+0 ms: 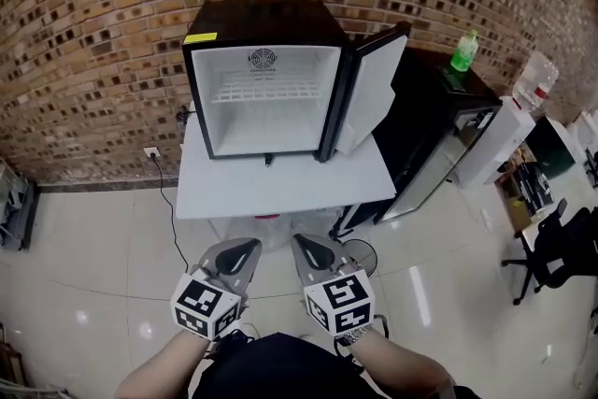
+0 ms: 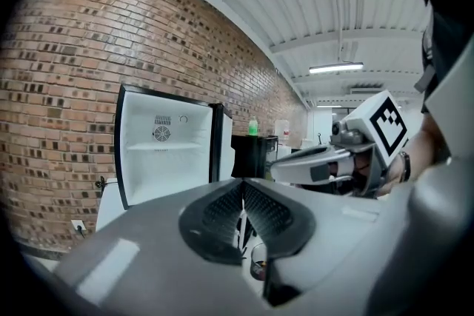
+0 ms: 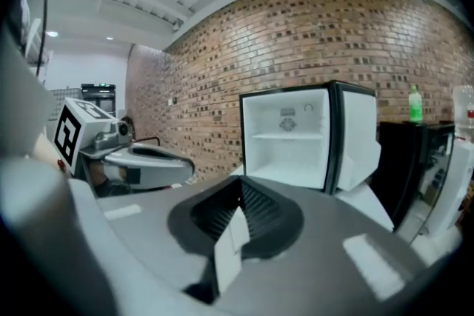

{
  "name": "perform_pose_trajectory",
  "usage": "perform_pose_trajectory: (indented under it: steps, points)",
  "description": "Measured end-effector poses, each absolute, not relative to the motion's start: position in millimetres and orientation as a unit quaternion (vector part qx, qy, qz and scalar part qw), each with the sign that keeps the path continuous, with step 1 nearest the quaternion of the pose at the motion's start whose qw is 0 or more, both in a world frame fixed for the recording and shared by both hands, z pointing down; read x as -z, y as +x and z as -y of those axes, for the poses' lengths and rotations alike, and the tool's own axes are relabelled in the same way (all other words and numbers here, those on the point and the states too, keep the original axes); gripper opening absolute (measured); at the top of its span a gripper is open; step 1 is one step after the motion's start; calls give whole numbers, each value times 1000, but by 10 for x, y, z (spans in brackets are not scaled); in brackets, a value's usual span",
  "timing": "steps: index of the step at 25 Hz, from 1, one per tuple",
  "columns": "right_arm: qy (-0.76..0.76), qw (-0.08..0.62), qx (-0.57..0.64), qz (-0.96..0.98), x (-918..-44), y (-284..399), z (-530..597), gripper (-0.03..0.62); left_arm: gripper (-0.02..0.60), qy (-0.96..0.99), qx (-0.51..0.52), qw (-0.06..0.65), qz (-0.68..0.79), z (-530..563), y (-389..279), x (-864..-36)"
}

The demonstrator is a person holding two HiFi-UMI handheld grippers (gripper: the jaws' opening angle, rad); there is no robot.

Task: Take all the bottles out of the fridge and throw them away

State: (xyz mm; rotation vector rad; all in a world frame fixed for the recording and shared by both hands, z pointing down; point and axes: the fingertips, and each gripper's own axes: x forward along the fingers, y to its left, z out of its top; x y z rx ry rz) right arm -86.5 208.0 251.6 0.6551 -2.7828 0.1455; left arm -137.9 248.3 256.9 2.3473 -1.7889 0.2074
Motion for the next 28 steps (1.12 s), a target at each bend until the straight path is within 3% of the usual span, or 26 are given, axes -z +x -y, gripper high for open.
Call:
perform_pose_trajectory:
  steps: [8, 28]
  points:
    - [161, 114, -31, 980, -2255, -610, -2313, 2, 4, 774, -64, 67, 626, -2679, -925, -2344]
    - [197, 85, -22, 976, -1989, -852, -2675, 2, 3, 796, -85, 25, 599, -2915, -1212, -2079]
